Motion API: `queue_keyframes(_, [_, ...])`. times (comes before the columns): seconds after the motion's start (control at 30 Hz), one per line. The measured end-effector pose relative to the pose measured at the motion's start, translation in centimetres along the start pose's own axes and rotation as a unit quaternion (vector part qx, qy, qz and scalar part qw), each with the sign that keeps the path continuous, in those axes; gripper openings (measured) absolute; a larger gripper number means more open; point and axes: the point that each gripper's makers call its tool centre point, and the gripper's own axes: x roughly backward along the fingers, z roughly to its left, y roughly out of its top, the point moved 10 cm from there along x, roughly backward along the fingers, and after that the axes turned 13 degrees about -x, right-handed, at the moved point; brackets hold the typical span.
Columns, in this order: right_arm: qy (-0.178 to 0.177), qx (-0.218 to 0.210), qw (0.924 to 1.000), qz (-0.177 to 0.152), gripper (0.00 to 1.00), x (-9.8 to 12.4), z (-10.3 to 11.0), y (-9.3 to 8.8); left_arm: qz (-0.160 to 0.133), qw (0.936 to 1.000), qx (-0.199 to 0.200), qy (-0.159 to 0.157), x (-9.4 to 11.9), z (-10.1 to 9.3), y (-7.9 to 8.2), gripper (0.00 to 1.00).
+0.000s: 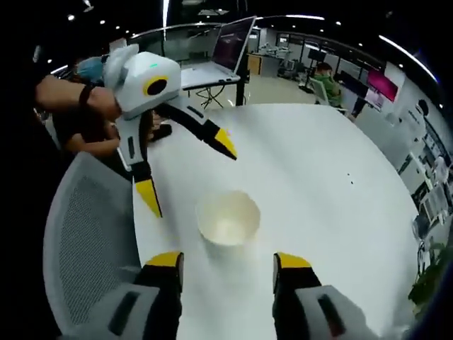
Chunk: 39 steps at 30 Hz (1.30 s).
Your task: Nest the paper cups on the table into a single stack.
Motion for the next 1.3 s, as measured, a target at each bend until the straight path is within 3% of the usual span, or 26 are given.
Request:
queue_keyframes(0.2, [0.002,-0.007,0.9997,-0.025,0.55,-1.9,-0.2,-0.8,0.023,0.9985,-0.034,-0.036,-1.9,-0.1,0.2,0.77])
queue_keyframes(0.33, [-0.007,0.041,0.9991,-0.009,0.55,-3.9,-0.8,-0.6,0.039,0.9961,-0.055,-0.056,-3.0,-0.1,0.1,0.75])
queue_keyframes(0.43, [0.003,0.048,0.9988,-0.003,0.55,-4.8,-0.9,-0.5,0.049,0.9936,-0.071,-0.073,-4.3,0.2,-0.4,0.72])
queue_keyframes(0.53, [0.012,0.065,0.9978,0.0,0.55,-5.6,-1.0,-0.4,0.059,0.9916,-0.083,-0.08,-4.5,-0.1,0.2,0.69])
queue_keyframes(0.73, [0.022,0.081,0.9964,0.008,0.53,-5.7,-0.7,0.5,0.058,0.991,-0.082,-0.089,-5.0,-0.2,0.3,0.63])
queue_keyframes(0.93, [0.035,0.076,0.9964,-0.008,0.4,-6.1,-0.8,0.9,0.063,0.989,-0.092,-0.097,-5.4,-0.2,0.2,0.52])
queue_keyframes(1.03, [0.043,0.066,0.9969,-0.001,0.4,-6.5,-1.0,0.8,0.046,0.9933,-0.053,-0.092,-5.5,0.3,0.4,0.43])
queue_keyframes(1.3, [0.039,0.067,0.997,-0.007,0.39,-6.7,-2.8,2.2,0.044,0.9931,-0.061,-0.09,-5.8,2.4,0.3,0.42])
